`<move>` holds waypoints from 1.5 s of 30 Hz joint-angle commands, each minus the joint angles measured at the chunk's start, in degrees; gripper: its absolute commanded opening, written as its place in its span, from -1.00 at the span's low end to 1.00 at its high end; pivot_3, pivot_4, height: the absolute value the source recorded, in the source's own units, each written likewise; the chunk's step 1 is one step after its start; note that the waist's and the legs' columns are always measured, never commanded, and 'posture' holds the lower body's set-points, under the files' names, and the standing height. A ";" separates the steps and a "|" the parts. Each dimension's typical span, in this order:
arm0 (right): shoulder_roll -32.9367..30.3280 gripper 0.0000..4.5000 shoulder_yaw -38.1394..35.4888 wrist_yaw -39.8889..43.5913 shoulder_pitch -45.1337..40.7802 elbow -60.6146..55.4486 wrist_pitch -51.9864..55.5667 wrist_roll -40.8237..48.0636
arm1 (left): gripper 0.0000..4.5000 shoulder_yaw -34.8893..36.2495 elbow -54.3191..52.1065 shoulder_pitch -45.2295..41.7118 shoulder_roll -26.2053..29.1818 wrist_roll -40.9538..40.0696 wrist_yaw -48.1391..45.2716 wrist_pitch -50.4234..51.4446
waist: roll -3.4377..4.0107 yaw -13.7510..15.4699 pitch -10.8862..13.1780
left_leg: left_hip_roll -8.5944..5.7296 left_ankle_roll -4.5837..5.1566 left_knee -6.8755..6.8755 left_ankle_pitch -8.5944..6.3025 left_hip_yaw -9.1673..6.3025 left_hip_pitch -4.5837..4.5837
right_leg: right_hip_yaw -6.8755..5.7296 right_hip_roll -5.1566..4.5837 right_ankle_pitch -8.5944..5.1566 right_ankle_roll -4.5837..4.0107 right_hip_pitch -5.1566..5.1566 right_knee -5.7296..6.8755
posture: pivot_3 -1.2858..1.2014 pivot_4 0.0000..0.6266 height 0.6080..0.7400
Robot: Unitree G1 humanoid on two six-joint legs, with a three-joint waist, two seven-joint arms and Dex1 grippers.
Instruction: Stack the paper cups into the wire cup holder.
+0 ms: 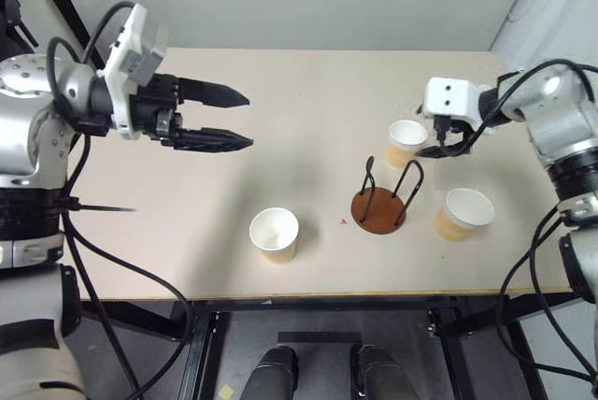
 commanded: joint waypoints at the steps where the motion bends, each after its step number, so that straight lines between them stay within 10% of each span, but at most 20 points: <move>1: 0.65 0.99 0.64 0.13 -3.49 4.46 -6.09 -3.86 | 0.65 1.61 -1.84 -1.24 1.29 -0.39 0.03 0.41 | 0.00 -0.01 0.00 | 0.00 -0.01 0.00 -0.01 0.00 0.00 | 0.00 0.00 0.00 0.00 0.00 0.00 | 0.03 -0.52 1.00; 16: 9.23 0.99 5.47 -9.74 -9.04 25.53 -18.76 -18.23 | 0.65 2.90 -3.89 -0.14 2.74 -1.43 1.19 2.02 | 0.03 -0.21 0.02 | 0.02 -0.21 -0.04 -0.14 -0.03 0.07 | -0.01 -0.01 0.01 -0.11 -0.01 0.01 | 0.03 -0.52 1.00; 29: 11.45 -0.83 2.97 -7.96 -12.47 29.54 -19.79 -18.14 | 0.65 3.23 -4.72 0.81 2.85 -1.65 2.20 2.02 | 0.04 -0.10 0.03 | 0.04 -0.36 -0.15 -0.27 -0.05 0.04 | -0.05 -0.01 -0.07 -0.26 -0.06 -0.01 | 0.03 -0.52 1.00; 36: 4.45 -0.99 -3.87 3.69 -12.62 17.14 -16.94 -10.25 | 0.65 2.07 -2.52 -0.37 1.40 -0.81 1.89 0.66 | 0.06 -0.01 0.04 | 0.03 -0.39 -0.26 -0.28 -0.05 0.02 | -0.06 -0.01 -0.12 -0.33 -0.08 -0.05 | 0.03 -0.52 1.00; 45: -11.21 -0.99 -8.96 19.94 -1.75 -31.34 11.03 9.04 | 0.65 -0.20 1.92 -3.16 -1.76 0.89 0.08 -1.99 | 0.04 -0.01 0.04 | 0.07 -0.47 -0.42 -0.23 -0.04 0.07 | -0.15 0.00 -0.28 -0.41 -0.03 -0.08 | 0.03 -0.52 1.00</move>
